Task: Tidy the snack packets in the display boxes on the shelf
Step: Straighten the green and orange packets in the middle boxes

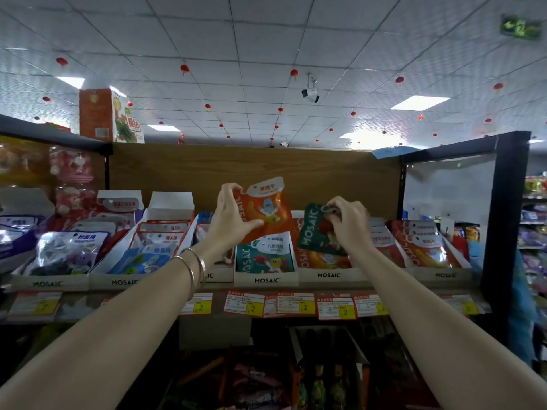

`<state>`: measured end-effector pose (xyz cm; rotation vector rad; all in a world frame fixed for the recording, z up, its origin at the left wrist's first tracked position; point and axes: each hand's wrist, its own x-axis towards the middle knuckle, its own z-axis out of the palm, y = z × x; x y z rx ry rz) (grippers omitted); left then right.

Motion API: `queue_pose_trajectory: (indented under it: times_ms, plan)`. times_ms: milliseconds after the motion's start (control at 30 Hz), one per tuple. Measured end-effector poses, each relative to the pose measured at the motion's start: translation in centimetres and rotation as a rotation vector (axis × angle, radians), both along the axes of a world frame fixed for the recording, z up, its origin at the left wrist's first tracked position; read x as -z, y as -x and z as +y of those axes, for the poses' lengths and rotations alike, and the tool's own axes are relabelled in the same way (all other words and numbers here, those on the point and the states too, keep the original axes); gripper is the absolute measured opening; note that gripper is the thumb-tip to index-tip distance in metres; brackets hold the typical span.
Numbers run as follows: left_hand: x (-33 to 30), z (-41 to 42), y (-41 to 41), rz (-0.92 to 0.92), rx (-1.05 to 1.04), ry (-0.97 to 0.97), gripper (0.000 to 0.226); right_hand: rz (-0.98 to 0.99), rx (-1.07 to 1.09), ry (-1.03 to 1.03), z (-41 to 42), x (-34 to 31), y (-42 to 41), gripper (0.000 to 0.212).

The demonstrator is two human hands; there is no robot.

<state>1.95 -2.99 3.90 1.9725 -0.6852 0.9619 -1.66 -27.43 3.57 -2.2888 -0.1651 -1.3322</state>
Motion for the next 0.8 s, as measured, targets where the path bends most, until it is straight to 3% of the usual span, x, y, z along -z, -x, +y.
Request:
queue_pose_trajectory:
  times_ms: [300, 533, 800]
  plan:
    - [-0.3, -7.3, 0.6, 0.103, 0.186, -0.074, 0.083, -0.021, 0.089, -0.048, -4.6, -2.0, 3.9, 0.007]
    - [1.4, -10.4, 0.4, 0.166, 0.093, -0.328, 0.083, -0.002, 0.185, -0.078, -8.0, -1.3, 6.2, 0.008]
    - [1.4, -10.9, 0.4, 0.250, 0.112, -0.341, 0.089, 0.016, 0.157, -0.079, -8.1, -1.3, 6.6, 0.009]
